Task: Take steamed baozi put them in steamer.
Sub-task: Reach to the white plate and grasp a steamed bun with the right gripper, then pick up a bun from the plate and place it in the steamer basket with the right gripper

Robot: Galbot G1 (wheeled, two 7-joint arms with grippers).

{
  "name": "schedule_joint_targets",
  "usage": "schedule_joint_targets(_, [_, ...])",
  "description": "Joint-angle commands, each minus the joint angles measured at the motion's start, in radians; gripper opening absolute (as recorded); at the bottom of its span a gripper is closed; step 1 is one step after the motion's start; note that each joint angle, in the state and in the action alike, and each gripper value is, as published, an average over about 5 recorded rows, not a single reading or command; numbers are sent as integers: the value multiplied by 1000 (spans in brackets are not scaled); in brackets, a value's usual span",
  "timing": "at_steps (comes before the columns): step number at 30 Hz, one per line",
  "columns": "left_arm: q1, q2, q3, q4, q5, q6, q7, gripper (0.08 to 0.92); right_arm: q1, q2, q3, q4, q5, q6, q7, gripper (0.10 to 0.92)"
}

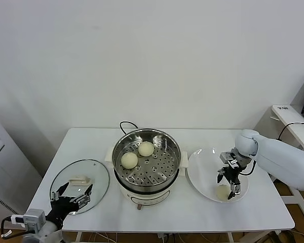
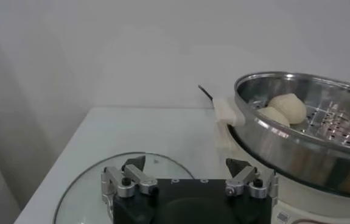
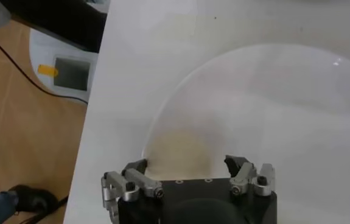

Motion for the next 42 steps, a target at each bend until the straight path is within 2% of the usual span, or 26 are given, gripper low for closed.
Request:
schedule_joint_targets(1, [-2,2,0,1,-1,1,-1,823,-24,5,19,-7,-26,-4,-3,697])
schedule_joint_targets(8, [-5,3,-1,1,-3,3,-4,823,-16,2,17,2,-1,-15,-20,509])
schedule_joint_targets(11, [-4,2,-1,1,-3,3,-4,823,8,-3,-2,13,16,-17,-26,455])
schedule_joint_targets(22, [-8,13,-1,7,-14,4,-5,823,358,34,-110,33,106,43,-40,441])
schedule_joint_targets(31, [-12,11,-1,9,-18,1,-5,823,530,197,-73,17,202,223,9,441])
schedule_joint_targets(42, [-3,5,-2,1,-14,-1,-5,823,511,347,15,66,139,491,40,442])
